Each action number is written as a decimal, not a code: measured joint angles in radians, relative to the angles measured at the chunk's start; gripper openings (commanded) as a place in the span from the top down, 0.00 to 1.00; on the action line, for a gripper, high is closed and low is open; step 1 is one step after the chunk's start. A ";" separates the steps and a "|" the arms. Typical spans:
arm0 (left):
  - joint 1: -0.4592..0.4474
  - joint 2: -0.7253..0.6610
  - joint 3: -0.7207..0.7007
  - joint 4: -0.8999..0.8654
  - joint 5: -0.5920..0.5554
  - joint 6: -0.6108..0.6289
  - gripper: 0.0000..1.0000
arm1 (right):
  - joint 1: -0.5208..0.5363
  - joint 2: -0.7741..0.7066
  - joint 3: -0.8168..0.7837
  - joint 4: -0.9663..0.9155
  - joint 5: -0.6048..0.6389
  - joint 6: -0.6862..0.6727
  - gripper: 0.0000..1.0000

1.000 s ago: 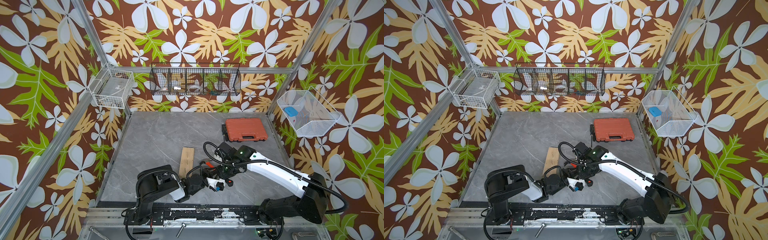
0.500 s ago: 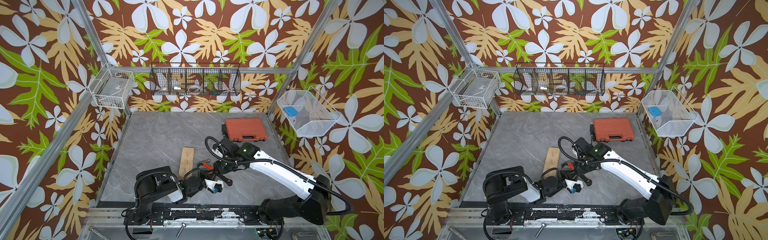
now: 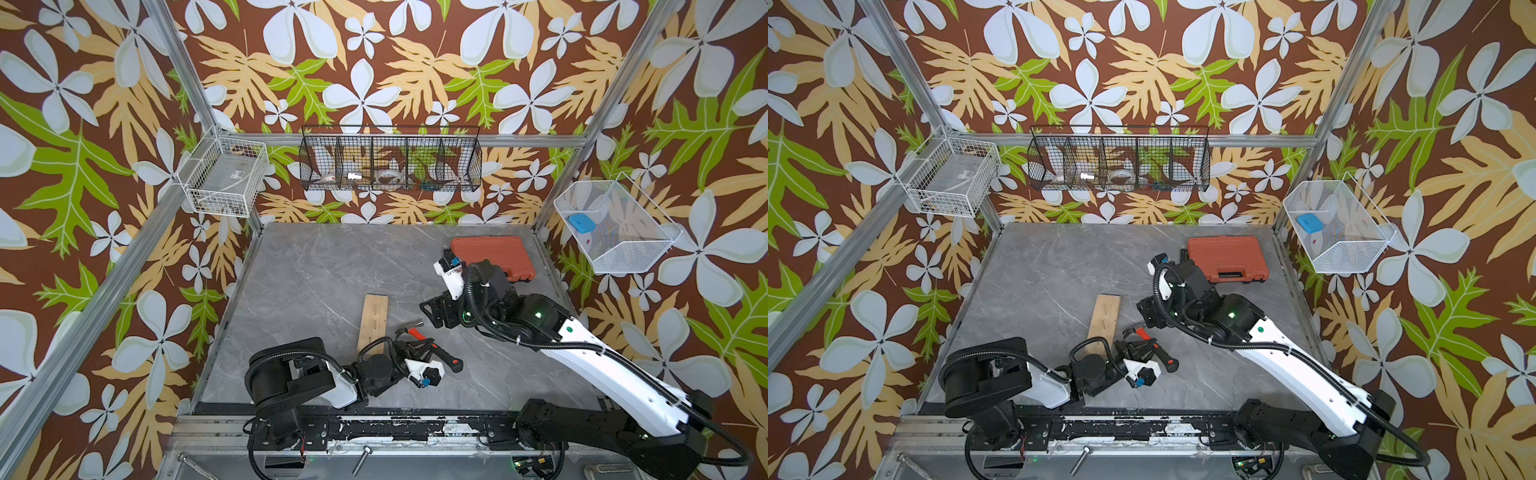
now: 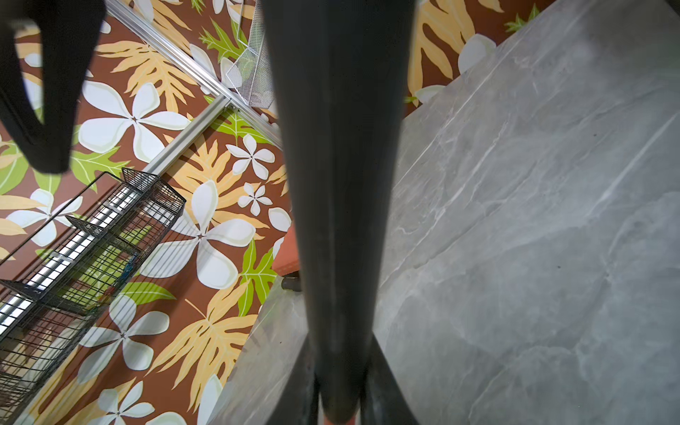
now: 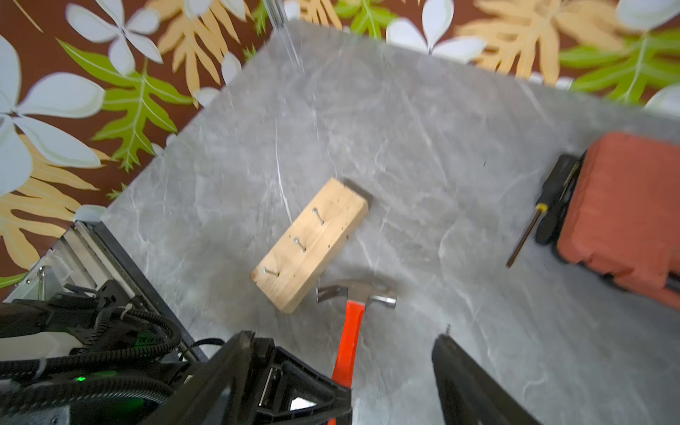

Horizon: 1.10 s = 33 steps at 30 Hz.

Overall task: Use a claw hammer to pull out a nail
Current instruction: Pick up the hammer at the center of the board.

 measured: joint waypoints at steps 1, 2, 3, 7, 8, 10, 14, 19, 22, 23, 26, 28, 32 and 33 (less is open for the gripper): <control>0.000 -0.011 0.000 -0.016 0.011 -0.014 1.00 | 0.000 -0.031 -0.008 0.023 0.007 -0.030 0.22; 0.000 -0.022 0.000 -0.030 0.020 -0.027 1.00 | 0.000 -0.059 -0.017 0.040 0.019 -0.057 0.22; 0.000 -0.036 0.002 -0.047 0.029 -0.041 1.00 | 0.000 -0.085 -0.026 0.057 0.024 -0.082 0.24; 0.009 -0.095 0.008 -0.113 0.077 -0.110 1.00 | 0.000 -0.163 -0.063 0.101 0.027 -0.176 0.28; 0.016 -0.108 0.008 -0.124 0.099 -0.128 1.00 | 0.000 -0.172 -0.067 0.104 0.027 -0.193 0.28; 0.039 -0.139 0.005 -0.140 0.133 -0.180 1.00 | 0.000 -0.188 -0.074 0.108 0.020 -0.234 0.28; 0.074 -0.194 -0.008 -0.169 0.176 -0.250 1.00 | -0.001 -0.223 -0.085 0.110 -0.034 -0.316 0.29; 0.127 -0.265 -0.017 -0.211 0.289 -0.362 1.00 | 0.000 -0.243 -0.068 0.088 -0.139 -0.429 0.31; 0.147 -0.305 -0.014 -0.255 0.339 -0.397 1.00 | 0.000 -0.220 -0.027 0.044 -0.187 -0.486 0.30; 0.156 -0.318 -0.013 -0.272 0.359 -0.415 1.00 | 0.000 -0.219 -0.026 0.032 -0.204 -0.502 0.29; 0.183 -0.348 -0.013 -0.312 0.426 -0.459 1.00 | 0.000 -0.232 -0.048 0.001 -0.261 -0.555 0.27; 0.196 -0.362 -0.011 -0.336 0.457 -0.483 1.00 | -0.001 -0.238 -0.063 -0.025 -0.299 -0.591 0.26; 0.206 -0.383 0.005 -0.385 0.519 -0.520 1.00 | 0.000 -0.228 -0.067 -0.063 -0.365 -0.647 0.27; 0.206 -0.387 0.008 -0.395 0.529 -0.526 1.00 | 0.000 -0.224 -0.068 -0.064 -0.381 -0.652 0.27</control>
